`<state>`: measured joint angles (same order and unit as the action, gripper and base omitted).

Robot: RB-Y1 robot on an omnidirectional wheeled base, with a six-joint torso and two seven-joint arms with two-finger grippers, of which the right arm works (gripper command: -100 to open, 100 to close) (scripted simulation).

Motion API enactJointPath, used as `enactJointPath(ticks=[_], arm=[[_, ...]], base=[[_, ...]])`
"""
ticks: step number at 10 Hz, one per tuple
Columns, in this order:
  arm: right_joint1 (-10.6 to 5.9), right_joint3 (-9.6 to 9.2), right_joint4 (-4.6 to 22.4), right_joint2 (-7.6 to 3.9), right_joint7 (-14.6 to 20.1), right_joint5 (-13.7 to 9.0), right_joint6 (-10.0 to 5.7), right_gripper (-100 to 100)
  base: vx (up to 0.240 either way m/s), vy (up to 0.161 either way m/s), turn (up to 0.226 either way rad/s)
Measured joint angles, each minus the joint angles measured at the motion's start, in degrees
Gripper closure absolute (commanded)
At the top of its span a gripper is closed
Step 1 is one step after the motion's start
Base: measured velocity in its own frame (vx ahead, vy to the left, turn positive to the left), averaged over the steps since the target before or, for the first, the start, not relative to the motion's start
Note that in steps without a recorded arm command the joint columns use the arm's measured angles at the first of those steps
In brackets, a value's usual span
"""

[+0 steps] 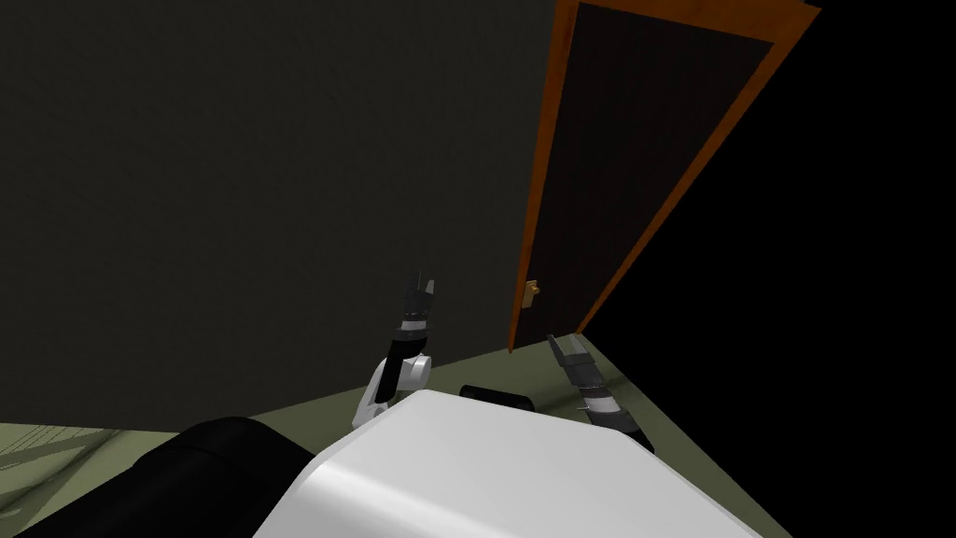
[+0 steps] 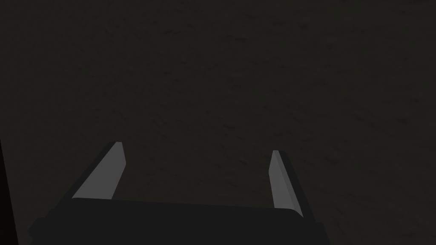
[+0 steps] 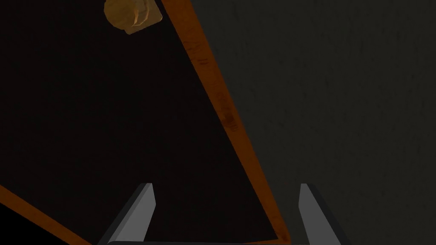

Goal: Pull the door open

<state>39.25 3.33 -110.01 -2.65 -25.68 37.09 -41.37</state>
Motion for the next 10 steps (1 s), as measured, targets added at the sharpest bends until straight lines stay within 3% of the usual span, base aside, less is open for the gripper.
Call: enactJointPath(ticks=[6, 10], arm=[[2.33, 1.37, 3.25, 1.73, -6.78, 6.23, -1.79, -100], [2.98, 2.45, 6.19, 3.41, -11.23, 10.11, -3.00, -100]], base=[[0.149, -0.067, 0.095], [0.175, -0.128, 0.064]])
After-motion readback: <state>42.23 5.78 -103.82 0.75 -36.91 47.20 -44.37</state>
